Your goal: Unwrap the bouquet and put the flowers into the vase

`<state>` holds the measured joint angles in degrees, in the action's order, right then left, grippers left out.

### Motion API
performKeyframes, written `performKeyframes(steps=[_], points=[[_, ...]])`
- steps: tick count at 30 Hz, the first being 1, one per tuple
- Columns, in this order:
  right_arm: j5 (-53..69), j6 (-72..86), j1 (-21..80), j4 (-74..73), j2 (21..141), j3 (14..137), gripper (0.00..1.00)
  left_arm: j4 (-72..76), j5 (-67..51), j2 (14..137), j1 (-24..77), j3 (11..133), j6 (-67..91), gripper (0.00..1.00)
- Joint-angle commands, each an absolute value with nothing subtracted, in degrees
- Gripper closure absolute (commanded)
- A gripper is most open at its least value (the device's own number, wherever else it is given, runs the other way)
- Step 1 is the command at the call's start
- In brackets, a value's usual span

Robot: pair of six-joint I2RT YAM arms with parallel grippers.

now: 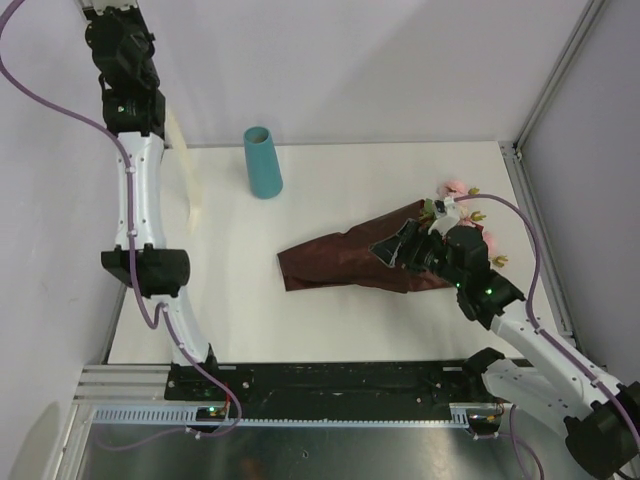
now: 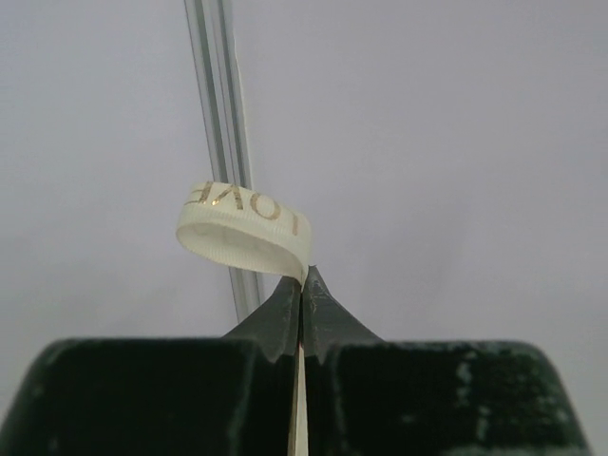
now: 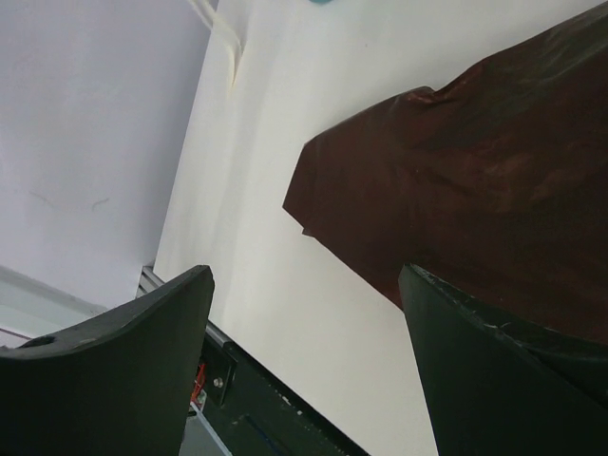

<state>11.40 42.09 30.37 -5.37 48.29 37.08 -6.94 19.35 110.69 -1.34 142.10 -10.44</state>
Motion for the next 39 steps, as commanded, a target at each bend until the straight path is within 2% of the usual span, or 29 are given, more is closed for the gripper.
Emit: performKeyframes(steps=[1, 3, 8, 11, 16, 18, 24, 29, 30, 34, 39], points=[[14.74, 40.65, 29.47, -0.72, 51.32, 37.37, 0.15, -2.55, 14.33, 112.91, -4.51, 146.25, -6.04, 1.00], [14.82, 40.70, 29.36, 0.88, 52.86, 37.36, 0.14, -2.99, 13.78, 113.74, -4.69, 143.35, -6.26, 1.00], [15.28, 41.53, 29.33, 3.11, 56.52, 37.35, 0.14, 1.02, 17.38, 111.84, -4.73, 123.31, -4.72, 0.99], [15.20, 42.38, 29.31, 3.16, 58.28, 37.62, 0.16, 1.59, 20.79, 111.04, -4.73, 113.97, -2.38, 0.87], [14.15, 42.93, 29.27, -1.35, 60.41, 39.29, 0.16, -1.65, 24.15, 110.82, -4.69, 104.00, 1.50, 0.82], [14.17, 43.30, 29.25, -2.80, 60.48, 39.60, 0.16, -3.99, 23.97, 111.20, -4.71, 102.18, 3.17, 0.75], [13.80, 44.56, 29.21, -5.30, 58.70, 40.10, 0.17, -8.30, 24.20, 109.46, -4.80, 96.05, 8.24, 0.43], [11.23, 47.15, 29.24, -10.46, 56.46, 40.96, 0.17, -16.59, 20.44, 105.24, -4.83, 96.01, 13.01, 0.08], [10.10, 48.18, 29.25, -11.43, 55.87, 41.00, 0.17, -18.01, 19.67, 103.69, -4.79, 96.08, 13.71, 0.04], [5.65, 53.23, 29.20, -16.13, 53.99, 41.04, 0.17, -23.99, 13.16, 97.09, -4.77, 95.04, 16.60, 0.01], [-0.27, 59.31, 29.38, -20.58, 52.24, 40.89, 0.17, -27.23, -3.73, 86.67, -4.16, 86.11, 20.03, 0.00]])
